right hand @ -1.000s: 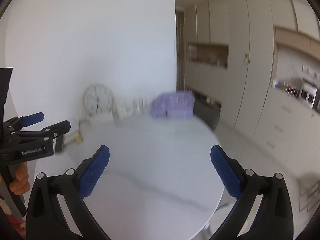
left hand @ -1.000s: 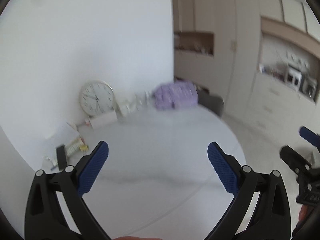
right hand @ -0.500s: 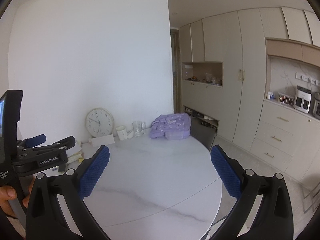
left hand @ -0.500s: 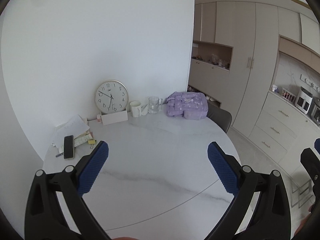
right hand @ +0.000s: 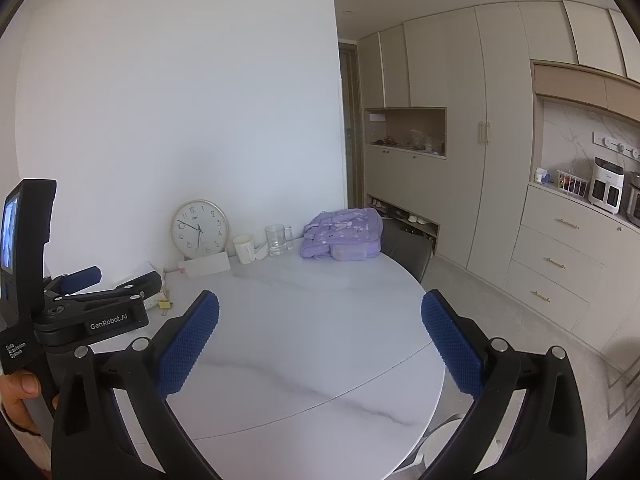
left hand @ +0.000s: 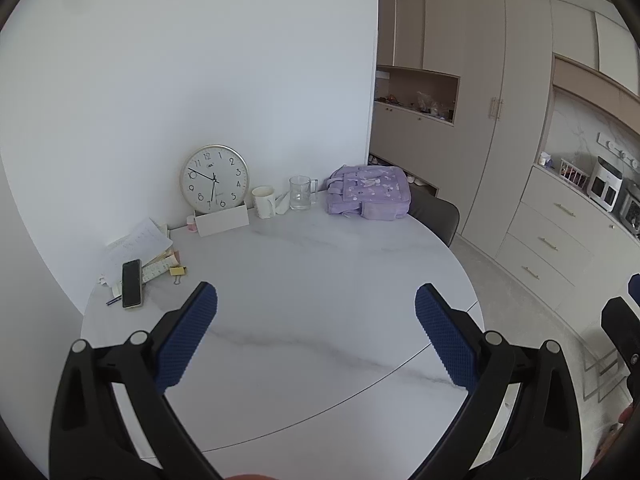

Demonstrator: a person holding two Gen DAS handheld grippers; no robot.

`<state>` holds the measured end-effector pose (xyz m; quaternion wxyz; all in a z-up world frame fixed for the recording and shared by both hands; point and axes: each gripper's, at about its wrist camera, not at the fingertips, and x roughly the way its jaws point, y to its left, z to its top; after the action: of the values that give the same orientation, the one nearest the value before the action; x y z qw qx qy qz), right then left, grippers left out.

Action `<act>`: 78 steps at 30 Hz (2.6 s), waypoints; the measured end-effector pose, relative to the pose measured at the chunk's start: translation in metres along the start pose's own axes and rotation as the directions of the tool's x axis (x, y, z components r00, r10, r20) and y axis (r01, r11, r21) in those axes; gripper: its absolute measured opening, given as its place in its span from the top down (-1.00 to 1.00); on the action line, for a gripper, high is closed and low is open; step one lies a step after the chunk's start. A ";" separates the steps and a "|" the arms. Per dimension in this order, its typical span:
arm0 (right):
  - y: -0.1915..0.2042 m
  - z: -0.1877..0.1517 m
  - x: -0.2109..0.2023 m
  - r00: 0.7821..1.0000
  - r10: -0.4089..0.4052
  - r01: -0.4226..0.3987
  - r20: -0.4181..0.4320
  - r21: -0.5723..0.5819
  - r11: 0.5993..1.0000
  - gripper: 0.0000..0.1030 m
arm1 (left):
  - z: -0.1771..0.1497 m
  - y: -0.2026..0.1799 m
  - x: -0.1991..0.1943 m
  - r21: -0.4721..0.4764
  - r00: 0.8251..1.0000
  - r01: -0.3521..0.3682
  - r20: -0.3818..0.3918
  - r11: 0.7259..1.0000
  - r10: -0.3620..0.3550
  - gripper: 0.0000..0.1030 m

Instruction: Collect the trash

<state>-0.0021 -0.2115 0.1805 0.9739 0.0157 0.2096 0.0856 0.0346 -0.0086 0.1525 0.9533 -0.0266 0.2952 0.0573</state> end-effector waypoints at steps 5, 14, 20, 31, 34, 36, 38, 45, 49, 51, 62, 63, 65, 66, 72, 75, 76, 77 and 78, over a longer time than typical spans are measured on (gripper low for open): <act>0.003 -0.003 -0.005 1.000 -0.009 0.009 0.002 -0.002 1.000 -0.95 | 0.000 0.000 0.001 0.009 1.000 0.012 0.002 1.000 -0.012 -0.85; 0.009 -0.003 -0.008 1.000 -0.008 0.008 0.003 -0.006 1.000 -0.95 | 0.001 0.001 -0.001 0.010 1.000 0.023 0.003 1.000 -0.023 -0.85; 0.011 -0.003 -0.009 1.000 -0.010 0.010 0.003 -0.005 1.000 -0.95 | 0.000 0.002 -0.002 0.014 1.000 0.027 0.001 1.000 -0.027 -0.85; 0.014 -0.003 -0.010 1.000 -0.010 0.010 0.001 -0.008 1.000 -0.95 | 0.000 0.003 -0.006 0.009 1.000 0.029 0.003 1.000 -0.029 -0.85; 0.014 -0.003 -0.012 1.000 -0.010 0.010 -0.001 -0.010 1.000 -0.95 | -0.001 0.003 -0.006 0.008 1.000 0.028 0.003 1.000 -0.029 -0.85; 0.014 -0.003 -0.011 1.000 -0.012 0.012 -0.001 -0.009 1.000 -0.95 | 0.000 0.003 -0.007 0.009 1.000 0.029 0.003 1.000 -0.029 -0.85; 0.014 -0.003 -0.011 1.000 -0.011 0.011 0.000 -0.009 1.000 -0.95 | -0.001 0.003 -0.007 0.009 1.000 0.030 0.003 1.000 -0.030 -0.85; 0.012 -0.003 -0.012 1.000 -0.013 0.013 -0.003 -0.009 1.000 -0.95 | -0.002 0.002 -0.009 0.013 0.999 0.037 -0.001 0.999 -0.037 -0.85; 0.012 -0.004 -0.013 1.000 -0.015 0.015 -0.003 -0.012 1.000 -0.95 | -0.002 0.002 -0.009 0.011 0.999 0.038 0.000 0.999 -0.038 -0.85; 0.012 -0.004 -0.013 1.000 -0.015 0.015 -0.003 -0.010 1.000 -0.95 | -0.002 0.003 -0.009 0.009 0.999 0.039 -0.001 0.999 -0.039 -0.85; 0.012 -0.004 -0.013 1.000 -0.014 0.014 -0.004 -0.012 1.000 -0.95 | -0.002 0.003 -0.009 0.008 0.999 0.042 -0.002 0.999 -0.042 -0.85; 0.012 -0.004 -0.013 1.000 -0.014 0.014 -0.003 -0.011 1.000 -0.95 | -0.003 0.004 -0.010 0.008 0.999 0.043 -0.002 0.999 -0.043 -0.85; 0.012 -0.004 -0.013 1.000 -0.015 0.015 -0.005 -0.013 1.000 -0.95 | -0.003 0.004 -0.010 0.009 0.999 0.043 -0.001 0.999 -0.043 -0.85; 0.011 -0.004 -0.013 1.000 -0.016 0.016 -0.005 -0.013 1.000 -0.95 | -0.003 0.004 -0.011 0.009 0.999 0.043 -0.001 0.999 -0.043 -0.85; 0.009 -0.009 -0.018 1.000 -0.016 0.016 -0.004 -0.018 1.000 -0.95 | -0.004 0.004 -0.012 0.006 0.999 0.047 -0.001 0.999 -0.047 -0.85; 0.009 -0.009 -0.018 1.000 -0.017 0.017 -0.004 -0.019 1.000 -0.95 | -0.004 0.004 -0.013 0.007 0.999 0.047 0.001 0.999 -0.047 -0.85; 0.009 -0.010 -0.018 1.000 -0.018 0.018 -0.005 -0.020 1.000 -0.95 | -0.004 0.005 -0.013 0.007 0.999 0.049 0.000 0.999 -0.049 -0.85; 0.008 -0.010 -0.020 1.000 -0.018 0.018 -0.005 -0.020 1.000 -0.95 | -0.004 0.005 -0.013 0.007 0.999 0.050 0.000 0.999 -0.050 -0.85; 0.007 -0.011 -0.021 1.000 -0.018 0.018 -0.005 -0.020 1.000 -0.95 | -0.004 0.005 -0.014 0.007 0.999 0.050 0.001 0.999 -0.050 -0.85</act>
<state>-0.0266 -0.2079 0.1792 0.9742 0.0037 0.2111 0.0792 0.0204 -0.0049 0.1566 0.9547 -0.0308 0.2943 0.0323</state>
